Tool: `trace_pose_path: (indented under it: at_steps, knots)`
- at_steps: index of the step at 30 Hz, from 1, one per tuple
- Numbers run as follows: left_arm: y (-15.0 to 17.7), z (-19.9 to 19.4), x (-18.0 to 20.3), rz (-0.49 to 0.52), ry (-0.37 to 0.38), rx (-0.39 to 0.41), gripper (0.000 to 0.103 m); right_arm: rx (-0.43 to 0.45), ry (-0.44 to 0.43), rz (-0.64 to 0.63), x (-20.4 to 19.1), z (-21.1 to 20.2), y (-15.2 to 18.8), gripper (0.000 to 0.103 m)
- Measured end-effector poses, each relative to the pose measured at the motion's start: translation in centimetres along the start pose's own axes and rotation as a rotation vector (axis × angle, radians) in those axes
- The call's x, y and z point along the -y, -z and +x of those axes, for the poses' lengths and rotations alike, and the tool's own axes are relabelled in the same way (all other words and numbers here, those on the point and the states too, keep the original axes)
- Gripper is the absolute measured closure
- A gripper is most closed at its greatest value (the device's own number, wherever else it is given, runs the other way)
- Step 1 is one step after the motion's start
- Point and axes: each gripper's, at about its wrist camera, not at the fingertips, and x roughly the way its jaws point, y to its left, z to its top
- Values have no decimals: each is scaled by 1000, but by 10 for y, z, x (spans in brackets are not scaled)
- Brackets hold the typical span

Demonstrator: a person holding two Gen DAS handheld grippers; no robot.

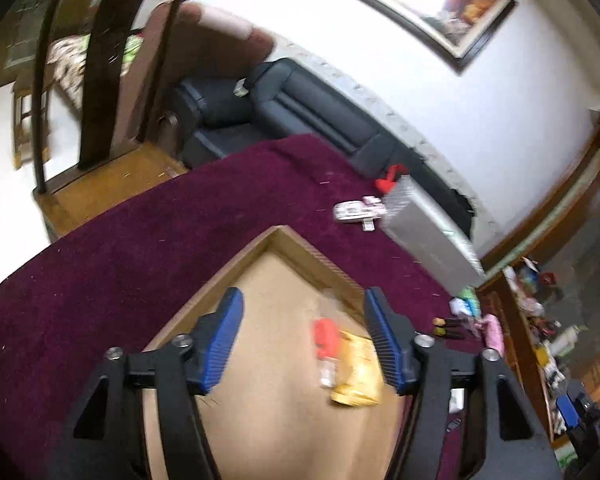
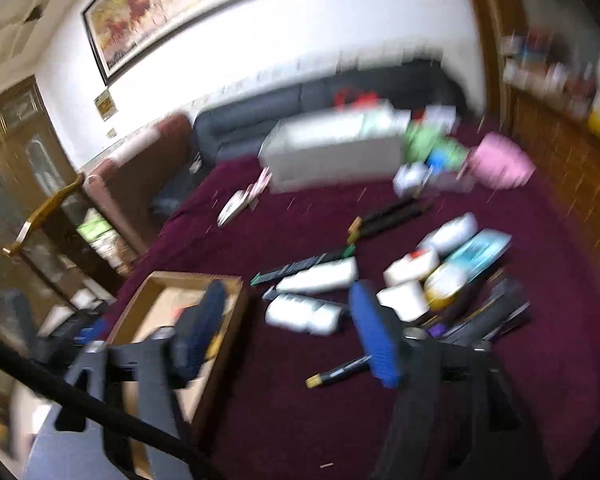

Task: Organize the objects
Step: 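Move the left gripper to the black marker and grasp it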

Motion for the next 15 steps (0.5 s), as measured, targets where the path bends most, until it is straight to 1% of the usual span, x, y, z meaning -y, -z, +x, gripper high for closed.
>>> trace_pose_path:
  at_steps: [1, 2, 3, 4, 5, 6, 8, 9, 10, 12, 15]
  knots:
    - [2, -8, 9, 16, 32, 8, 42, 51, 26, -12, 3, -9, 4, 15]
    - [3, -15, 14, 27, 56, 14, 39, 83, 32, -18, 6, -12, 6, 15]
    - [6, -22, 21, 36, 84, 17, 36, 110, 27, -19, 12, -14, 10, 13]
    - [11, -26, 29, 44, 117, 11, 34, 108, 36, -1, 22, -10, 12, 13]
    - [14, -28, 35, 53, 146, -2, 34, 92, 53, 21, 31, -6, 13, 13]
    - [19, -27, 43, 76, 180, -37, 34, 45, 65, 77, 48, 5, 14, 13]
    - [32, -20, 61, 145, 210, -103, 34, -21, 50, 164, 73, 19, 17, 13]
    - [37, -17, 69, 181, 216, -124, 34, -59, 58, 212, 88, 28, 20, 13]
    - [45, -13, 81, 240, 217, -153, 34, -94, 71, 262, 105, 37, 25, 13]
    - [64, -4, 104, 357, 206, -204, 34, -121, 91, 328, 130, 44, 37, 13]
    - [90, 12, 136, 475, 208, -284, 35, -149, 103, 420, 162, 56, 56, 13]
